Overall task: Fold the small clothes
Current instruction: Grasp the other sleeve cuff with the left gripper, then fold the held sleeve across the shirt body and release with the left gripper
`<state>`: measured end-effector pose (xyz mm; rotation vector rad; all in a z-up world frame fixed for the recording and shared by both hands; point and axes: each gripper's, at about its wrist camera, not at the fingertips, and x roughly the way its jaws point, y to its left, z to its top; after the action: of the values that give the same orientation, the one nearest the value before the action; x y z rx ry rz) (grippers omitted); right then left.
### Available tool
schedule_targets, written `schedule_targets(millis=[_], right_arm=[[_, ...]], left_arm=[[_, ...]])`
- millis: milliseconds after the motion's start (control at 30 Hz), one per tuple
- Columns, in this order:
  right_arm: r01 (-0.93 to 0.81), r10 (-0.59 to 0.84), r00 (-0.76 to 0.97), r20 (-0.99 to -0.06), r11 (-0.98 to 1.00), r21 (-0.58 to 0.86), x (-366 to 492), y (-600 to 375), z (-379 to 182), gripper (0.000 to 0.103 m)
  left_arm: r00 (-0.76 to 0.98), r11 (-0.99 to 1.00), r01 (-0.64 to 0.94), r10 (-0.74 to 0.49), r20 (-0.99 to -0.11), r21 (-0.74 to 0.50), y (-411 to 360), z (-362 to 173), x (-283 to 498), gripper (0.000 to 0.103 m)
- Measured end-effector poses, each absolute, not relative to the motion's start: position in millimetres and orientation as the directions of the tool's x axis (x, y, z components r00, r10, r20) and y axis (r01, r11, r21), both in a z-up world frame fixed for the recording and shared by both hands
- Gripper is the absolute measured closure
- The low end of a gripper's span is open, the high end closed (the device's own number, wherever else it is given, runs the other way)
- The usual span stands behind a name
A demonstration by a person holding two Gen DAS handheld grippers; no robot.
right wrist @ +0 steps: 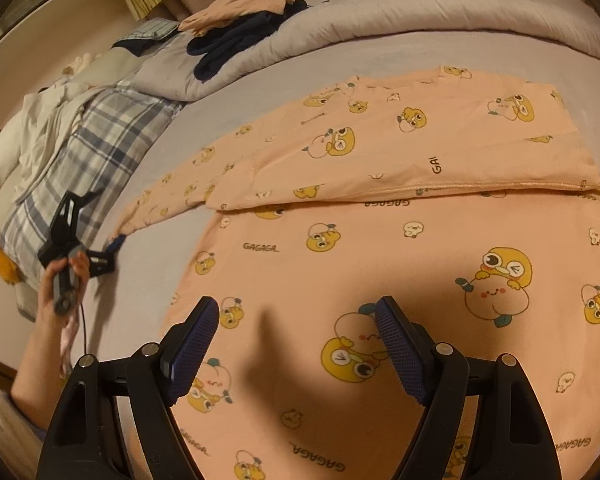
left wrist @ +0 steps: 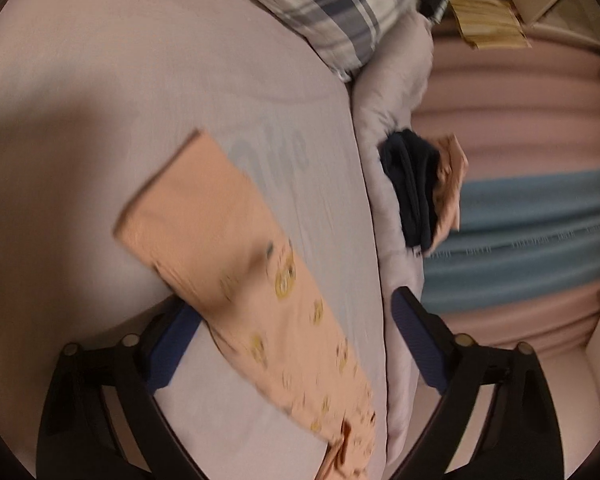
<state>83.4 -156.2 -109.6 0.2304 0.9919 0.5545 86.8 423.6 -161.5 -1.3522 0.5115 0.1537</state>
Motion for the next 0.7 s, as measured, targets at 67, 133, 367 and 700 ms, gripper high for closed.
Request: schedule_targets(millis=[67,133,367,700], right_arm=[[-0.335,0.533,0.43,-0.729,0.844,0.42,84.2,-157.7,-109.7,0.023],[-0.334,0.53,0.433,-0.73,0.846,0.416,85.2,-158.7,-110.6,0.023],[-0.34,0.517,0.431,-0.739,0.852,0.398,87.0,-155.1,-113.9,0.023],[-0.361,0.563,0.435,-0.703,0.824,0.437,109.0,-141.2,-105.3,0.023]], left_arm=[[0.873,0.232,-0.414,-0.173,-0.456,-0.88,428.7,-162.3,94.5,0.021],[0.866,0.232,-0.434,-0.16,-0.474,-0.871,433.5,-163.6,99.3,0.031],[0.861,0.188,-0.481,-0.084,-0.502,-0.856,439.4,-183.0,85.4,0.094],[0.871,0.429,-0.428,-0.04,-0.49,-0.795,406.9,-136.8,100.0,0.095]])
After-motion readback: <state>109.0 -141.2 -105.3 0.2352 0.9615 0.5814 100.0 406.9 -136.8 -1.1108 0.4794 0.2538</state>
